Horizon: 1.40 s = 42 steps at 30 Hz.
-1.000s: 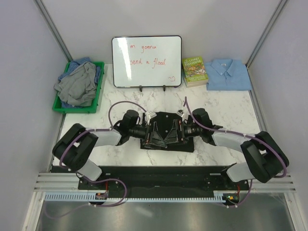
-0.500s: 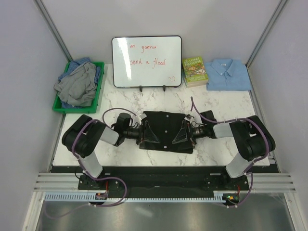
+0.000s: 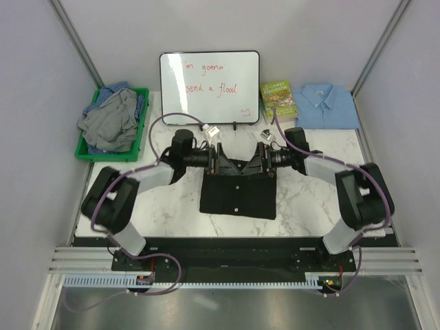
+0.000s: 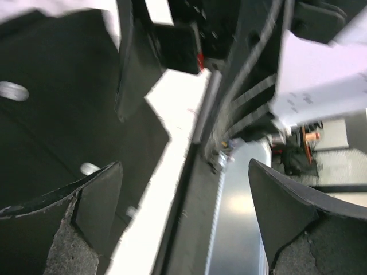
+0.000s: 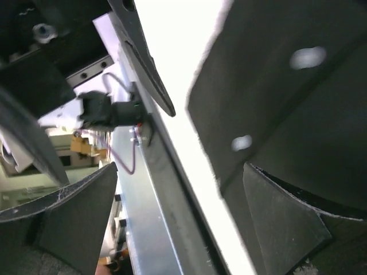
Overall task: Fold and stack the long sleeve shirts
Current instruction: Fold the shirt
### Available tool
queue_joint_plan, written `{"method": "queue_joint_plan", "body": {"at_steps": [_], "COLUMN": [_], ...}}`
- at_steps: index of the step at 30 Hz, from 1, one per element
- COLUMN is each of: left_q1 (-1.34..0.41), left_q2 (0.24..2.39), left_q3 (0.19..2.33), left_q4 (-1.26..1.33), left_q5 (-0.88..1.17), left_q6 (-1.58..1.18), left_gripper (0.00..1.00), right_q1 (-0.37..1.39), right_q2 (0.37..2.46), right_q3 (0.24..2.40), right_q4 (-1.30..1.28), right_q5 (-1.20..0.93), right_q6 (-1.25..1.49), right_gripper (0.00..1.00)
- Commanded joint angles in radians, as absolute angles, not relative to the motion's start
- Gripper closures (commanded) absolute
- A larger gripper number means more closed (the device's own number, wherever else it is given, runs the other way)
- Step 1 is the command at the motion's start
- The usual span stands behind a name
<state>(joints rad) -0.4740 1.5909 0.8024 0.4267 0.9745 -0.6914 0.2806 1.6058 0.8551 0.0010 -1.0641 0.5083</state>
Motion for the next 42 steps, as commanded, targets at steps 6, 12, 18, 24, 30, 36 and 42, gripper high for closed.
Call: {"method": "queue_joint_plan", "body": {"at_steps": [6, 12, 18, 24, 30, 36, 42], "left_q1": [-0.411, -0.321, -0.301, -0.353, -0.38, -0.359, -0.351], "left_q2": [2.031, 2.024, 1.863, 1.724, 1.877, 2.045, 1.93], "left_q3": [1.005, 0.898, 0.811, 0.951, 1.06, 1.071, 0.953], "left_q4": [0.54, 0.505, 0.448, 0.377, 0.347, 0.336, 0.249], "left_q5": [0.764, 0.767, 0.879, 0.855, 0.781, 0.724, 0.742], "left_q6": [-0.778, -0.795, -0.687, -0.617, -0.607, -0.582, -0.52], "left_gripper": [0.04, 0.06, 0.06, 0.07, 0.08, 0.09, 0.12], "right_q1": [0.232, 0.204, 0.203, 0.189, 0.163, 0.1, 0.15], "right_q2": [1.974, 2.025, 1.869, 1.83, 1.952, 2.1, 2.227], "right_q3": [1.062, 0.968, 1.104, 1.242, 1.287, 1.347, 1.532], "right_q4": [0.114, 0.053, -0.266, -0.409, -0.681, -0.721, -0.753], "right_q5": [-1.034, -1.071, -1.132, -1.152, -1.1, -0.955, -0.799], "right_q6": [0.454, 0.414, 0.256, 0.213, -0.061, -0.176, -0.236], "right_gripper": [0.02, 0.02, 0.02, 0.02, 0.02, 0.02, 0.02]}}
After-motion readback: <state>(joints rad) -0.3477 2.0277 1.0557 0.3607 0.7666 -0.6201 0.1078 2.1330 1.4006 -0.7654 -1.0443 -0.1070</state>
